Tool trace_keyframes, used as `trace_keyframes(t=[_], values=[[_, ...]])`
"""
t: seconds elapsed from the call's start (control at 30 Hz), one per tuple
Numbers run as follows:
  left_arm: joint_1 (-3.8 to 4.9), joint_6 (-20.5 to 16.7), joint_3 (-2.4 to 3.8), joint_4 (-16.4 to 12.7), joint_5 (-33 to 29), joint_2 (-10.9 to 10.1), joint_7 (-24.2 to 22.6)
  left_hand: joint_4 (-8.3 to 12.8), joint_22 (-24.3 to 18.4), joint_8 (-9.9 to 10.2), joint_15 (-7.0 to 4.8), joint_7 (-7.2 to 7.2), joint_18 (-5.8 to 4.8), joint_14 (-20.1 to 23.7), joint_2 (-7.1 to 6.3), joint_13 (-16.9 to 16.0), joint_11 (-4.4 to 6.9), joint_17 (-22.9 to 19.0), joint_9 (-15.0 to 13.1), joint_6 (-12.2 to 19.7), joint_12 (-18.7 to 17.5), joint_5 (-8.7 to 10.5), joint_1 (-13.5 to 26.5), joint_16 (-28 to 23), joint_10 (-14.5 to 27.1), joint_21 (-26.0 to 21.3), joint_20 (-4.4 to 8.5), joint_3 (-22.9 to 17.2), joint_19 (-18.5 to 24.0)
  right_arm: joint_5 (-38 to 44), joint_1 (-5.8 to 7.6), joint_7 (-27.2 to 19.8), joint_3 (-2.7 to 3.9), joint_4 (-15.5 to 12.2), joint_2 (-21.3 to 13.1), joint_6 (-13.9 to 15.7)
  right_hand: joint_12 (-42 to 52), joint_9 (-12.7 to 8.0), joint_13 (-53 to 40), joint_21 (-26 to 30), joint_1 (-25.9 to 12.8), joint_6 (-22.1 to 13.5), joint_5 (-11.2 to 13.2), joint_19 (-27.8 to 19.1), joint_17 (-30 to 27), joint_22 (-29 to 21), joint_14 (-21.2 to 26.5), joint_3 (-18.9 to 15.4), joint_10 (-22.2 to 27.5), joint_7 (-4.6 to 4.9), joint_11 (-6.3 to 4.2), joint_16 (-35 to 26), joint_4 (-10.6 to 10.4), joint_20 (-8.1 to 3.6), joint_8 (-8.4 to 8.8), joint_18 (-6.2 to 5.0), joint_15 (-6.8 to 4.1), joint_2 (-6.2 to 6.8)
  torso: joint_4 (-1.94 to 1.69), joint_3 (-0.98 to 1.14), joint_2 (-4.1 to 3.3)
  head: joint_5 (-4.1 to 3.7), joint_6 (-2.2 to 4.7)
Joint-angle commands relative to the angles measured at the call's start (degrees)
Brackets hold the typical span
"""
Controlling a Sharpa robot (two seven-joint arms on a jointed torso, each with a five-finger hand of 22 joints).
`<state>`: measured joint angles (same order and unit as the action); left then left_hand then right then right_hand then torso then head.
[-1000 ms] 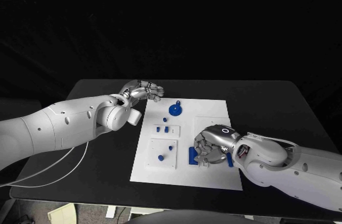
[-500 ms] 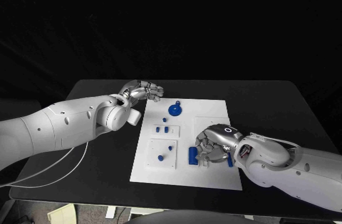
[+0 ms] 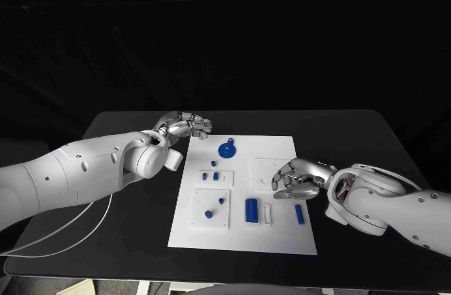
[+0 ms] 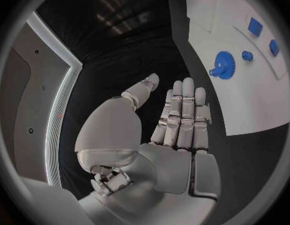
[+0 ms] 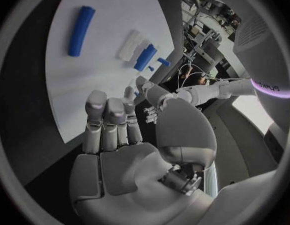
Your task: Assemble the parts on the task board
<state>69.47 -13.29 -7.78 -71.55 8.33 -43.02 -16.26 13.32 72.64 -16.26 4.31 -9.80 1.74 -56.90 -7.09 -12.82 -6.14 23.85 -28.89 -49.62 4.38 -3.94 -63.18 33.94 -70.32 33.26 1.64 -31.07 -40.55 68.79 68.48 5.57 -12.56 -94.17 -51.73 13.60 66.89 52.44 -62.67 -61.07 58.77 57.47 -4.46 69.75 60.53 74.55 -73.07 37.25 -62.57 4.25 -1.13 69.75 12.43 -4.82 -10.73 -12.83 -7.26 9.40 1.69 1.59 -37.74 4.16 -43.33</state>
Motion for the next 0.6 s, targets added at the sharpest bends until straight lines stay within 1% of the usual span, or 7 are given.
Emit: trace_keyframes(t=[0.03, 0.1, 0.2, 0.33, 0.47, 0.53, 0.6], values=[[0.05, 1.2, 0.03, -0.1, 0.2, 0.2, -0.7, -0.4, 0.1, 0.0, -0.04, 0.09, 0.4, -0.4, -0.16, 0.1, -0.08, 0.1, 0.1, 0.4, -0.3, 0.39, 0.5, -0.2, 0.3, -0.3, -0.21, 0.0, -0.3, -7.2, 0.22, 2.4, -0.08, 0.9, -0.8, -11.6, 0.0, -2.1, -0.2, 0.0, 0.1, 1.0, 0.6, -0.5, 0.1, 0.2, 0.5, 1.2, 0.5, 1.11, 0.16, -0.2, -0.2, 0.52, 1.2, -2.17, 0.21, -0.49, 0.05, 0.04, 0.03, -0.68, 0.61], [0.04, 1.3, 0.03, -0.1, 0.2, 0.2, -0.9, -0.4, 0.1, 0.0, -0.03, 0.08, 0.39, -0.4, -0.2, 0.1, -0.08, 0.1, 0.1, 0.4, -0.2, 0.41, 0.6, -0.3, 0.3, -0.4, -0.22, 0.1, -0.3, -7.5, 0.48, 2.8, -0.07, 1.1, -1.5, -12.2, 0.0, -4.5, -0.3, -0.1, -0.7, 0.8, 1.0, -0.8, 0.3, 0.4, 0.7, 1.9, 0.8, 1.67, 0.69, -0.2, -0.5, 0.95, 2.74, -2.17, 0.72, -0.63, -0.06, 0.09, -0.05, -0.98, 0.81], [0.04, 1.1, 0.02, 0.0, 0.2, 0.1, -0.9, -0.6, 0.2, 0.0, -0.02, 0.07, 0.36, -0.4, -0.24, 0.1, -0.08, 0.3, 0.1, 0.4, -0.2, 0.43, 0.9, -0.4, 0.3, -0.4, -0.23, 0.2, -0.3, -7.3, 1.35, 4.1, -0.07, 0.9, -2.8, -13.4, 0.0, -6.2, -0.3, -0.1, -2.8, 1.2, 1.2, -0.8, 0.4, 0.4, 0.8, 1.6, 0.8, 1.78, 0.81, -0.2, -2.3, 1.21, 3.4, -2.17, 0.84, -0.84, -0.07, 0.15, -0.11, -1.48, 1.08], [0.03, 1.1, 0.01, -0.1, 0.2, 0.1, -1.1, -0.7, 0.2, 0.0, -0.02, 0.07, 0.37, -0.4, -0.27, 0.1, -0.08, 0.3, 0.1, 0.4, -0.2, 0.43, 0.9, -0.4, 0.3, -0.4, -0.23, 0.2, -0.3, -4.9, 2.13, 7.4, -0.07, -1.4, -4.6, -14.7, 0.5, -7.8, -0.4, -0.6, -4.0, 2.8, 1.0, -0.2, 0.5, 0.5, 0.1, 1.6, 0.1, 1.37, 0.49, 0.1, -3.9, 1.17, 3.29, -2.17, 0.53, -1.1, -0.01, 0.17, -0.11, -2.13, 1.34], [0.03, 1.1, -0.01, 0.0, 0.2, 0.1, -1.1, -0.7, 0.2, 0.0, -0.03, 0.08, 0.37, -0.4, -0.26, 0.1, -0.06, 0.3, 0.1, 0.4, -0.2, 0.43, 0.9, -0.4, 0.2, -0.4, -0.22, 0.3, -0.3, -2.5, 2.7, 11.1, -0.07, -3.3, -5.9, -14.4, 3.1, -8.5, -2.6, -1.3, -6.2, 4.7, 1.1, 1.0, 0.9, 0.6, -1.2, 1.3, -3.1, 0.78, -0.14, 1.0, -6.2, 0.88, 2.65, -2.17, 0.0, -1.77, -0.02, 0.13, -0.08, -2.59, 1.48], [0.01, 1.2, -0.02, 0.0, 0.2, 0.1, -1.1, -0.7, 0.2, 0.0, -0.04, 0.09, 0.37, -0.4, -0.26, 0.0, -0.05, 0.4, 0.1, 0.3, -0.2, 0.42, 0.9, -0.4, 0.2, -0.4, -0.22, 0.3, -0.3, -2.0, 2.83, 13.2, -0.08, -4.3, -6.9, -13.7, 4.2, -8.7, -3.9, -1.4, -7.0, 5.2, 1.4, 1.3, 1.0, 0.6, -1.4, 1.5, -4.4, 0.53, -0.28, 1.1, -7.3, 0.76, 2.44, -2.17, -0.17, -1.51, -0.06, 0.09, -0.04, -2.76, 1.48], [-0.04, 1.2, -0.05, -0.1, 0.2, 0.1, -1.1, -0.7, 0.2, 0.0, -0.04, 0.09, 0.38, -0.4, -0.26, 0.0, -0.05, 0.4, 0.1, 0.3, -0.2, 0.42, 0.9, -0.4, 0.2, -0.4, -0.22, 0.3, -0.3, -1.9, 2.96, 15.7, -0.08, -5.1, -7.6, -14.2, 5.4, -8.8, -5.4, -1.5, -8.0, 5.7, 1.4, 1.6, 1.1, 0.5, -1.5, 1.9, -6.0, 0.37, -0.53, 1.2, -8.6, 0.59, 2.15, -2.17, -0.35, -0.99, -0.1, 0.08, -0.03, -2.95, 1.61]])
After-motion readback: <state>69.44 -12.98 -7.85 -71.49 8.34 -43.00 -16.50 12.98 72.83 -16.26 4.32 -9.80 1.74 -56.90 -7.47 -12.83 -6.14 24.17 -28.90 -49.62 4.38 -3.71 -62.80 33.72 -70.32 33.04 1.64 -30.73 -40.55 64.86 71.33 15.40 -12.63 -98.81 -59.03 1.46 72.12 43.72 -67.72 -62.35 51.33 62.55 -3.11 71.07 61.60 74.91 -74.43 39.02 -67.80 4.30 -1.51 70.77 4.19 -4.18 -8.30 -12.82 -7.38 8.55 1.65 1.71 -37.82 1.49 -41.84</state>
